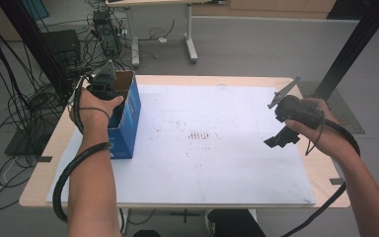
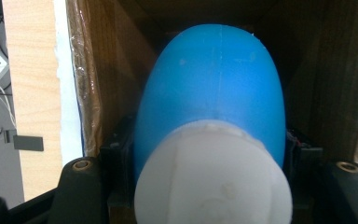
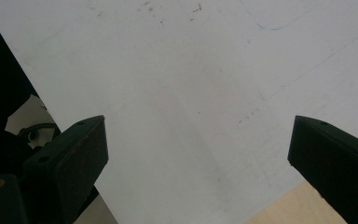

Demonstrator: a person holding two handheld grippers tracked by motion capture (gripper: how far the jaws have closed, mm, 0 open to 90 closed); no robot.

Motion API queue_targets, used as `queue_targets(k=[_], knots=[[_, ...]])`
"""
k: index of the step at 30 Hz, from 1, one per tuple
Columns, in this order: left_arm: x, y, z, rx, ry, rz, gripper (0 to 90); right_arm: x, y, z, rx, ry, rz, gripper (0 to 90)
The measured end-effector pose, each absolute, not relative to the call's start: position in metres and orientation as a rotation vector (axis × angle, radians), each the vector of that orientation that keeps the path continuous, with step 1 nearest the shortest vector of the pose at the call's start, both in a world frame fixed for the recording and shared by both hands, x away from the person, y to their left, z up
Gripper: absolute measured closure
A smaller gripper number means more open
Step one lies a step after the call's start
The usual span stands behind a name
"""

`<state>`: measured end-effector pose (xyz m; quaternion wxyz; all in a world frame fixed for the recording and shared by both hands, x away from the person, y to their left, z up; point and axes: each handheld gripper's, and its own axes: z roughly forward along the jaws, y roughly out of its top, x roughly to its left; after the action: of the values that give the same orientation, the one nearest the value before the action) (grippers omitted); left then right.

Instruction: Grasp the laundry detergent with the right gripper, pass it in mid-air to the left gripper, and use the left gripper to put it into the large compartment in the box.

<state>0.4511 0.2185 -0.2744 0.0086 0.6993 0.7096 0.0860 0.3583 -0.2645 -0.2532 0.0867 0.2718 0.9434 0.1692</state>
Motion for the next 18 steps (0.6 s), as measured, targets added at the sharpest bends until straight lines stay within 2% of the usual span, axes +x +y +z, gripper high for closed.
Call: queue_targets(k=[18], knots=[[0.4503, 0.2192, -0.2747, 2.177, 2.215, 0.277, 36.5, 0.3601, -0.2632, -0.2524, 0.804, 2.821, 0.49, 4.8]])
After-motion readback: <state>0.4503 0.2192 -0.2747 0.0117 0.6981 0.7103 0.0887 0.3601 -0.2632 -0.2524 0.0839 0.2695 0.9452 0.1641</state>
